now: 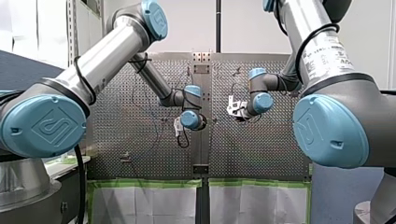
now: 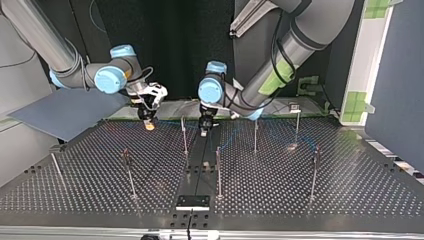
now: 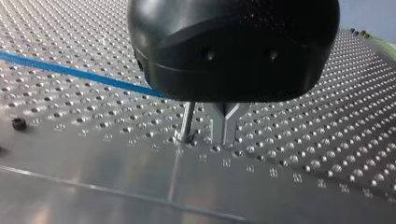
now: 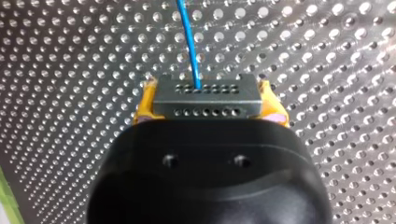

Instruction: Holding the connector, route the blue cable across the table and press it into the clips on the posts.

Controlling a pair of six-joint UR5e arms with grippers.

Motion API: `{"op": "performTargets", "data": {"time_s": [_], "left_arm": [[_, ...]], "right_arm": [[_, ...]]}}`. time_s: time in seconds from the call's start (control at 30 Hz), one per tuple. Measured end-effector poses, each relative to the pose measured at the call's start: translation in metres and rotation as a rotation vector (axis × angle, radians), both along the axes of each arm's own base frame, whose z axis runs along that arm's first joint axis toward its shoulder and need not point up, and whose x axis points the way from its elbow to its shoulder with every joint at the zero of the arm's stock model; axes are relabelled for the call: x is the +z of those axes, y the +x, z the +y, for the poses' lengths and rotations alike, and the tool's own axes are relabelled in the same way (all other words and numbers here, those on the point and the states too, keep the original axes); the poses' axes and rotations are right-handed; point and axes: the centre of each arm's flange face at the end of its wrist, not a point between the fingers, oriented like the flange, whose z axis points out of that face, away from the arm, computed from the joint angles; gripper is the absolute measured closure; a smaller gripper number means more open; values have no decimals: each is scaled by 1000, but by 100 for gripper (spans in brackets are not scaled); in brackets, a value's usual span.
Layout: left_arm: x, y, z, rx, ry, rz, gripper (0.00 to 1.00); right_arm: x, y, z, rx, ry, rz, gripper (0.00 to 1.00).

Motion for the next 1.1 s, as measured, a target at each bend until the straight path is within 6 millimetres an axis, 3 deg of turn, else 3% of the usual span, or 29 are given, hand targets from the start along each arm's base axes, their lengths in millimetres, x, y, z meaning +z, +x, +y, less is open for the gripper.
{"op": "performTargets", "data": {"time_s": [0.3,0.53,0.73,0.77,0.8,0.83,0.87,0.9,0.93,0.97,1.0,1.07,1.1], "left_arm": [[20,25,6,5,8,-11,98],[25,32,12,16,41,-12,95],[26,33,17,33,81,-2,92],[26,33,17,35,85,-1,84],[26,33,17,35,88,0,84],[25,32,17,35,90,2,76],[25,32,16,34,92,5,62],[25,31,15,33,94,7,62],[25,29,14,30,96,10,50],[24,27,12,26,99,16,33],[24,25,11,22,102,21,33],[22,21,7,13,112,36,6],[22,18,6,9,118,41,6]], "right_arm": [[-3,5,-13,17,-5,-9,100],[-13,10,-29,20,-3,-12,100],[-9,12,-46,16,-21,-24,100],[-8,12,-48,17,-23,-25,100],[-6,13,-50,18,-26,-27,100],[-6,13,-50,20,-27,-29,100],[-5,14,-51,22,-28,-29,100],[-5,14,-52,23,-29,-30,100],[-4,13,-53,23,-30,-31,100],[-4,13,-53,23,-31,-31,100],[-4,12,-54,22,-31,-31,100],[-4,11,-55,21,-31,-32,100],[-4,10,-55,20,-31,-32,100]]}}
